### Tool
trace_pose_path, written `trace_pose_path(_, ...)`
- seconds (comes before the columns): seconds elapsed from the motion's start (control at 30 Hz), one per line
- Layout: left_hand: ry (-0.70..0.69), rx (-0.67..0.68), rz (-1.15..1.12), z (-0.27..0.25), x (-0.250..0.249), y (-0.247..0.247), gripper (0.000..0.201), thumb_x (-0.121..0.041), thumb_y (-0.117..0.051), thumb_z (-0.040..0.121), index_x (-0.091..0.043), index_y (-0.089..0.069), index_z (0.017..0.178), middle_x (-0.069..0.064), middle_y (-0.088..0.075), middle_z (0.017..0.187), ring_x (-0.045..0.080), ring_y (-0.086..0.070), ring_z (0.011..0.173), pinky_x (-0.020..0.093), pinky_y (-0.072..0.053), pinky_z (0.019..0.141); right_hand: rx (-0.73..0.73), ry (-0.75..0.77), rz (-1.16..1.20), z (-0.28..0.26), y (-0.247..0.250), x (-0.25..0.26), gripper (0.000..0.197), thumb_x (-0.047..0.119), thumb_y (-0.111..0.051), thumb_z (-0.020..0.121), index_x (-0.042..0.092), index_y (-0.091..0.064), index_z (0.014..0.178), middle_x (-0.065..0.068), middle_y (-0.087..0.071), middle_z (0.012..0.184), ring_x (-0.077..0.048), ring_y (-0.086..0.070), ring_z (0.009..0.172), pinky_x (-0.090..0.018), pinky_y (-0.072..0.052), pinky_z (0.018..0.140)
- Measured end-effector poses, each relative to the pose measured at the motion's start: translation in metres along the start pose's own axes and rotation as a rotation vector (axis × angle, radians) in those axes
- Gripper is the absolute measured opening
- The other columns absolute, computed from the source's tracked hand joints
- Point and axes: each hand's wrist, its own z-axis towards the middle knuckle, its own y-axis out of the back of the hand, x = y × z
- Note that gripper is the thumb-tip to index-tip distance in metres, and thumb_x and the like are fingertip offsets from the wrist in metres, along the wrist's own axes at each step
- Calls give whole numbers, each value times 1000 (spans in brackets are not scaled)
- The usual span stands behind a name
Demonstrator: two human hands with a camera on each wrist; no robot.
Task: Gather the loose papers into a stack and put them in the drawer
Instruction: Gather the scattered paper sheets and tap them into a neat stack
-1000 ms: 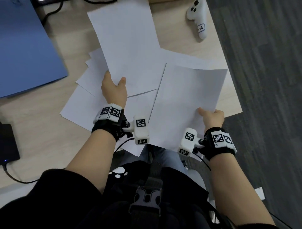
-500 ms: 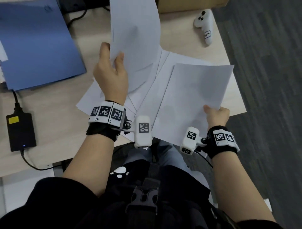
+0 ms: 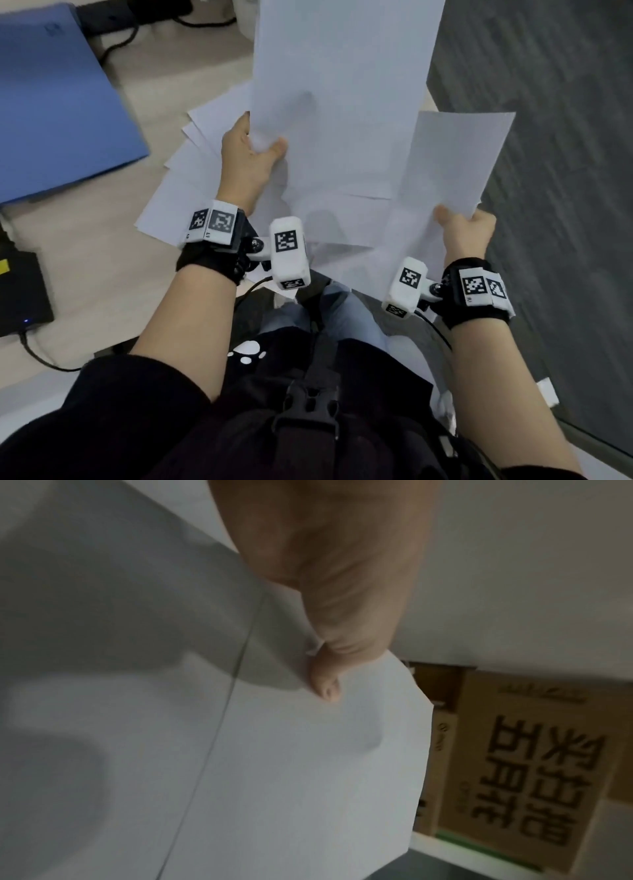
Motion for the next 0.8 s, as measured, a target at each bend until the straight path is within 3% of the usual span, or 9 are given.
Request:
trace_pose_path(0.1, 153, 20, 185, 1, 34, -15, 31, -2, -62, 81, -6, -59, 111, 8, -65, 107, 20, -62, 96, 37, -52, 94, -94, 12, -7, 3, 12, -5, 27, 9, -62, 66, 19, -49, 45, 14, -49, 47, -12, -46, 52, -28, -38, 61)
trace_pose_path(0.27, 348, 146, 560, -6, 87, -41, 34, -15, -62, 81, -4, -59, 114, 17, -59, 123, 29, -57, 112, 32, -46, 96, -184, -20, -10, 3, 18, -21, 21, 7, -61, 67, 16, -54, 49, 18, -56, 49, -3, -51, 50, -27, -43, 62)
trace_pose_path(0.4, 401, 74, 891, -9, 97, -51, 43, -27, -64, 81, -8, -53, 117, 12, -23, 147, 32, -23, 134, 40, -33, 103, -234, -24, -71, 0, 15, -31, 10, 4, -62, 75, 3, -70, 79, -1, -64, 73, -15, -59, 68, -27, -49, 68)
trace_pose_path(0.47, 404, 74, 896, -6, 96, -52, 46, -28, -65, 79, -10, -51, 119, 8, -19, 150, 31, -18, 137, 42, -30, 105, -244, -28, -93, 1, 13, -32, 14, 4, -62, 76, -1, -71, 86, -3, -65, 78, -17, -60, 73, -26, -49, 71)
trace_pose_path(0.6, 391, 77, 860, 2, 88, -58, 51, -25, -64, 78, -9, -46, 123, 9, -35, 141, 30, -29, 130, 42, -34, 98, -234, -36, -136, 2, 8, -32, 16, 6, -61, 78, -2, -71, 89, -4, -64, 80, -18, -61, 76, -26, -49, 73)
trace_pose_path(0.8, 491, -66, 574, 13, 85, -57, 62, -22, -67, 72, -12, -41, 127, 7, -49, 132, 27, -44, 124, 43, -40, 103, -211, -55, -161, 3, 2, -29, 14, 5, -61, 80, -4, -69, 86, -3, -62, 77, -20, -60, 75, -28, -49, 74)
